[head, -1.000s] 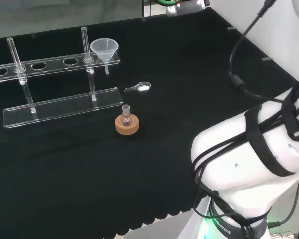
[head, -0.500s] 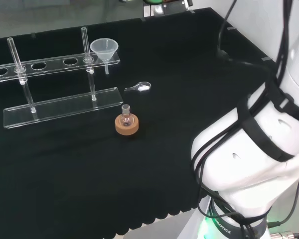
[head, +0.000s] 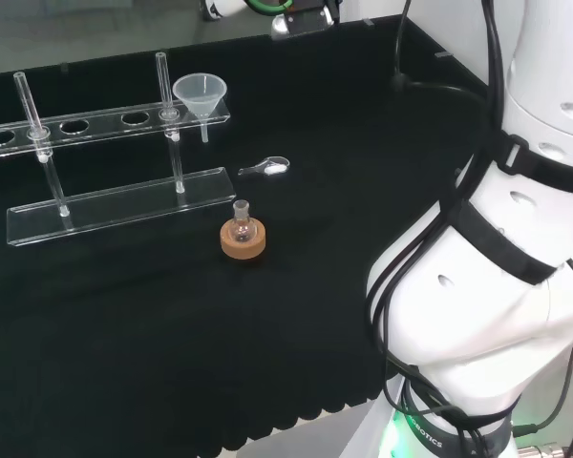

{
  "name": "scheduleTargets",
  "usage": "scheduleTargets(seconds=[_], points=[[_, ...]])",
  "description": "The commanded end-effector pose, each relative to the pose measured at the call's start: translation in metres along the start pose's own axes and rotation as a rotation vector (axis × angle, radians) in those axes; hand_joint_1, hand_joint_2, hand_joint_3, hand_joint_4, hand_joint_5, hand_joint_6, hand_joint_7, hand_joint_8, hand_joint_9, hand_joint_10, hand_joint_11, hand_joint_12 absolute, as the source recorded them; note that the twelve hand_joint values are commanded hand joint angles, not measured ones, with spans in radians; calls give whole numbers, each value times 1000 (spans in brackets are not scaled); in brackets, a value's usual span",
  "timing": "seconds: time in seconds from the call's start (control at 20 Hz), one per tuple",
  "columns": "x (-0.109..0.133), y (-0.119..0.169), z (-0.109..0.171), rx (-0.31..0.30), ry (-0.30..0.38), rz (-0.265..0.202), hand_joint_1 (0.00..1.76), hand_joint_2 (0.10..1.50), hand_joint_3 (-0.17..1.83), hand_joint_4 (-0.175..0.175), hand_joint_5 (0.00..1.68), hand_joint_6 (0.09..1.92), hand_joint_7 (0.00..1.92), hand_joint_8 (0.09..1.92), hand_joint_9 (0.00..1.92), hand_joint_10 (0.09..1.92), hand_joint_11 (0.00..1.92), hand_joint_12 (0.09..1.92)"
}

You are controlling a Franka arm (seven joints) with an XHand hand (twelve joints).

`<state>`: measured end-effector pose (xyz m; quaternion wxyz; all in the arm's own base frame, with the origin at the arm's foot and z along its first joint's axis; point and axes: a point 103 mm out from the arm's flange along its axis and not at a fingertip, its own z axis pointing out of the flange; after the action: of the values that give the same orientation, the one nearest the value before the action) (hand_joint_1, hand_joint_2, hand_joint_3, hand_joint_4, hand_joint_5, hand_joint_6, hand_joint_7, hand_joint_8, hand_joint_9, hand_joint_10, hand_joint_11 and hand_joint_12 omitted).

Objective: Pick up the funnel from the transparent funnel stand.

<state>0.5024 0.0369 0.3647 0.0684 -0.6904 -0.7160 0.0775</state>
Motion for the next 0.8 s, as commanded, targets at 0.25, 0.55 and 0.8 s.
scheduleTargets(seconds=[0.25,0.55,0.8], points=[[40,26,27,136,-29,-59,250,913,221,-8,157,87,0,512,180,750,126,1437],[51,36,42,216,-49,-78,332,846,168,-19,50,87,0,330,53,805,87,1493],[55,42,52,277,-68,-78,404,810,138,-33,27,87,0,285,8,834,71,1507]])
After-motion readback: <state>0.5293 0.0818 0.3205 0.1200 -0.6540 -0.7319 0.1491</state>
